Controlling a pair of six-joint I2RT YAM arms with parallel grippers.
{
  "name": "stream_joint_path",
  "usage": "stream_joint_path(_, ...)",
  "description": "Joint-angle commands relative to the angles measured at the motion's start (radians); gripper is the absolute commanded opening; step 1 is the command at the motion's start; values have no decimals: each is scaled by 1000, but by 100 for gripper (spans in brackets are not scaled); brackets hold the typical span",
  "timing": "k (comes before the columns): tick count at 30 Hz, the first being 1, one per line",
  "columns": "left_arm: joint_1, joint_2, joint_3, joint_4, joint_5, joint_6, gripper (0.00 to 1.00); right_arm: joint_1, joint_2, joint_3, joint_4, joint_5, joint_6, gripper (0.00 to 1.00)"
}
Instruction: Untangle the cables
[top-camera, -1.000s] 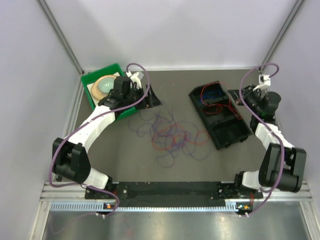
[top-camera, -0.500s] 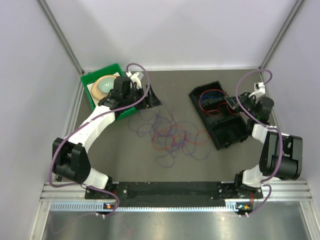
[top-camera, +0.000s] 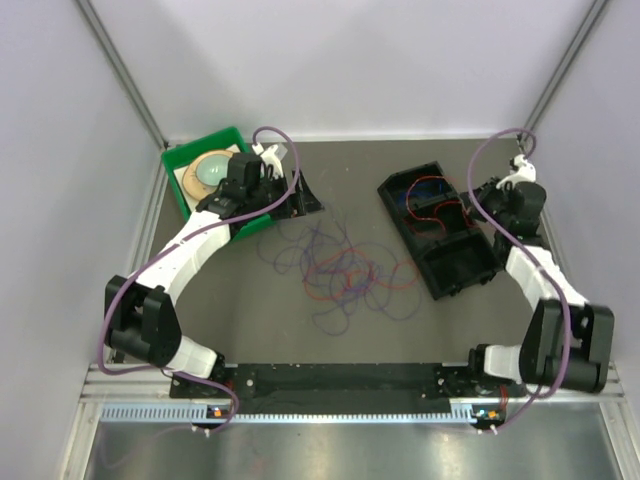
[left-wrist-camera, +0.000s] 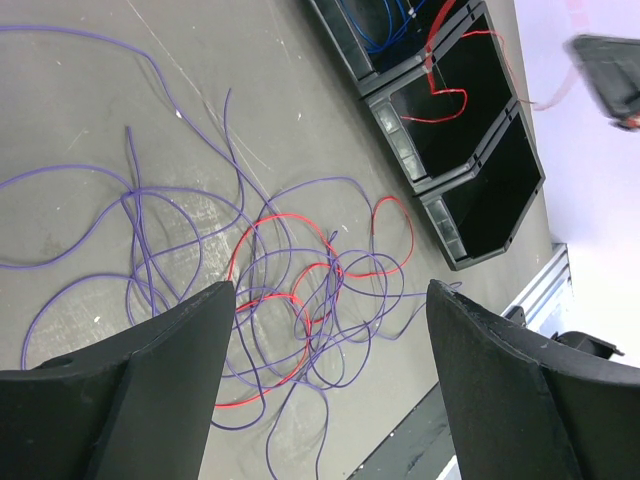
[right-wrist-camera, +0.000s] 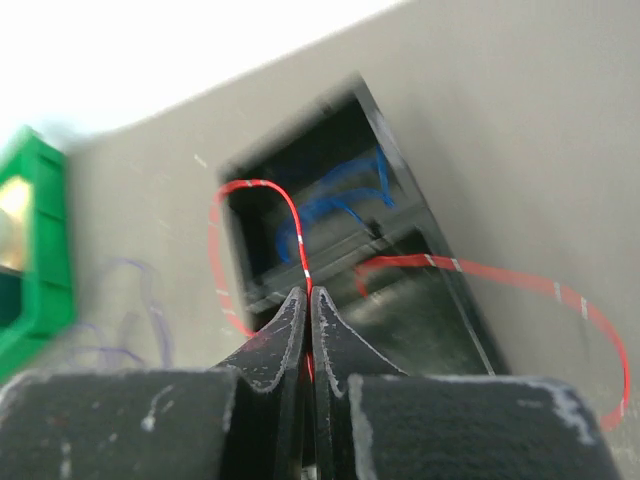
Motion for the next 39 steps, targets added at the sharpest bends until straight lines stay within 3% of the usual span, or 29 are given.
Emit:
stream_joint_path(1, 4, -4, 14, 14, -1, 9, 82, 6, -147, 58, 64, -47, 98, 0)
stream_joint_path(4, 4, -6, 14, 15, 1, 4, 82, 17, -126, 49, 188, -138, 223, 0)
stream_joint_path(11, 4, -27, -4, 14, -5, 4, 82, 75, 38, -82, 622, -143, 522, 0)
stream_joint_path(17, 4, -35, -10, 3, -18, 15, 82, 149, 190, -36, 742, -111, 562, 0)
stream_joint_path(21, 4, -43, -10, -5, -21, 20, 82, 179, 290, -34, 918, -97, 622, 0)
stream_joint_path(30, 4, -35, -4, -16, -24, 29, 82, 178, 394, 21, 940, -86, 507, 0)
stream_joint_path(39, 6, -40, -1, -22, -27, 33, 82, 165, 463, 193, 808, -134, 416, 0)
